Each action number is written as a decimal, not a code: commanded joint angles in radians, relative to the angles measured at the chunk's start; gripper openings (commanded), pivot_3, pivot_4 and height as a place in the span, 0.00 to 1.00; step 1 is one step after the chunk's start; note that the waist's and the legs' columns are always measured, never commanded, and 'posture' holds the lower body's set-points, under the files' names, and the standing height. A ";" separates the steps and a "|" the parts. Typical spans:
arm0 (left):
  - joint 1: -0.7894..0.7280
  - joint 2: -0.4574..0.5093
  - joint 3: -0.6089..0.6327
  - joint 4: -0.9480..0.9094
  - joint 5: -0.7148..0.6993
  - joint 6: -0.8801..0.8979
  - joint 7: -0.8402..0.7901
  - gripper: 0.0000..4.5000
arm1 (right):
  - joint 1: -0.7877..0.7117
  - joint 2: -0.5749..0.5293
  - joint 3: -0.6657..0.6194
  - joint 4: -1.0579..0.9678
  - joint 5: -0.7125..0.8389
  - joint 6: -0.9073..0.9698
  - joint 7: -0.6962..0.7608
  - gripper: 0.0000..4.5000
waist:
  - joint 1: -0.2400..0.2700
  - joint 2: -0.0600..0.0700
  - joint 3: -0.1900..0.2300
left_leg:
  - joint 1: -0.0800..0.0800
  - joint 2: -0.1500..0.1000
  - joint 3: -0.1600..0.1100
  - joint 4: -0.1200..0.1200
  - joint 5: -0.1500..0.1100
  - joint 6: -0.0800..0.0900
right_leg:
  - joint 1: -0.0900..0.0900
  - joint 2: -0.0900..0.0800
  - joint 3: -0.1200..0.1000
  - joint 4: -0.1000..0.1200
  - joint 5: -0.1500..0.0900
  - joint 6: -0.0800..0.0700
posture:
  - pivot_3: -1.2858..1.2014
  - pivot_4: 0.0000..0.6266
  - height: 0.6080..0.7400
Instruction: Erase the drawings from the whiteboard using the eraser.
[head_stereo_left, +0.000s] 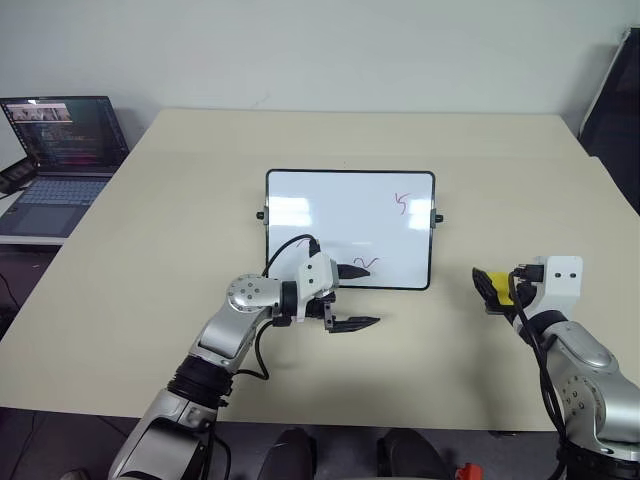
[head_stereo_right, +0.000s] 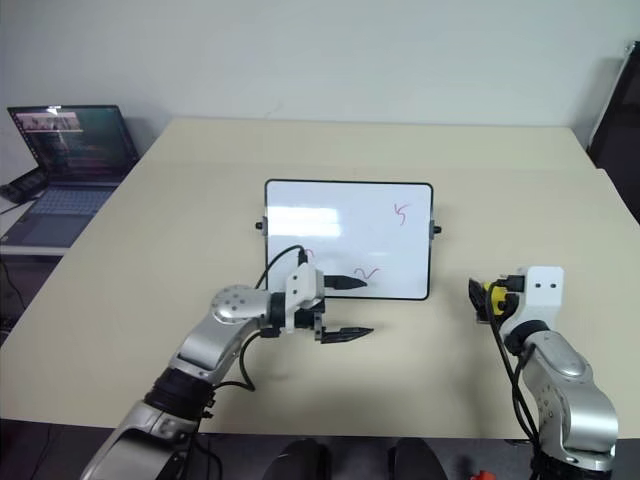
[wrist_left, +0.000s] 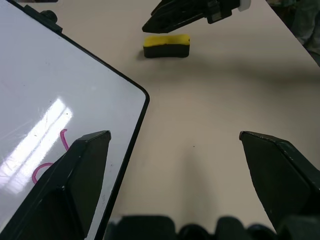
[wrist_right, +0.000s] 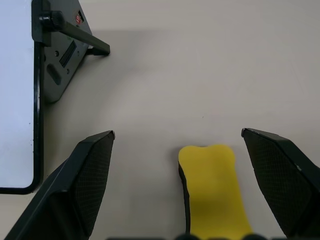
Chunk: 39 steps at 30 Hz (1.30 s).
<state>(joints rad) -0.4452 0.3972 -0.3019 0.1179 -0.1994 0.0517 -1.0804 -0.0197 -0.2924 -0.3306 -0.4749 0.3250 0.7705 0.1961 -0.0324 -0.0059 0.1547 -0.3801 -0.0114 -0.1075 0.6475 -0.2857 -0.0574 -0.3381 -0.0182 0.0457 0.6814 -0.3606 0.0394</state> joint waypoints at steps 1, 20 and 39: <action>-0.006 -0.006 0.015 -0.035 -0.001 -0.017 0.011 1.00 | 0.010 -0.005 -0.008 0.000 0.000 -0.047 0.004 0.99 | 0.000 0.000 0.000 | 0.000 0.000 0.000 0.000 0.000 0.000 | 0.000 0.000 0.000 0.000 0.000 0.000 | 0.52 0.24 1.00; -0.016 -0.021 0.027 -0.075 -0.004 -0.004 0.066 1.00 | 0.030 0.035 -0.001 0.070 -0.001 -0.101 -0.030 0.99 | 0.000 0.000 0.000 | 0.000 0.000 0.000 0.000 0.000 0.000 | 0.000 0.000 0.000 0.001 0.000 0.000 | 0.52 0.24 1.00; -0.023 -0.029 0.032 -0.078 -0.002 -0.011 0.095 1.00 | 0.006 0.027 -0.013 0.130 -0.003 -0.121 -0.036 0.63 | 0.000 0.000 0.000 | 0.000 0.000 0.000 0.000 0.000 0.000 | 0.000 0.000 0.000 0.001 0.000 0.000 | 0.52 0.24 1.00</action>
<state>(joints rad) -0.4467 0.3705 -0.2916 0.0768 -0.1971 0.0574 -0.9921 -0.0024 -0.2582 -0.3237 -0.3362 0.3173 0.6789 0.1656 -0.0325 -0.0058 0.1547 -0.3798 -0.0113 -0.1075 0.6479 -0.2855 -0.0574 -0.3381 -0.0182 0.0457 0.6821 -0.3606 0.0394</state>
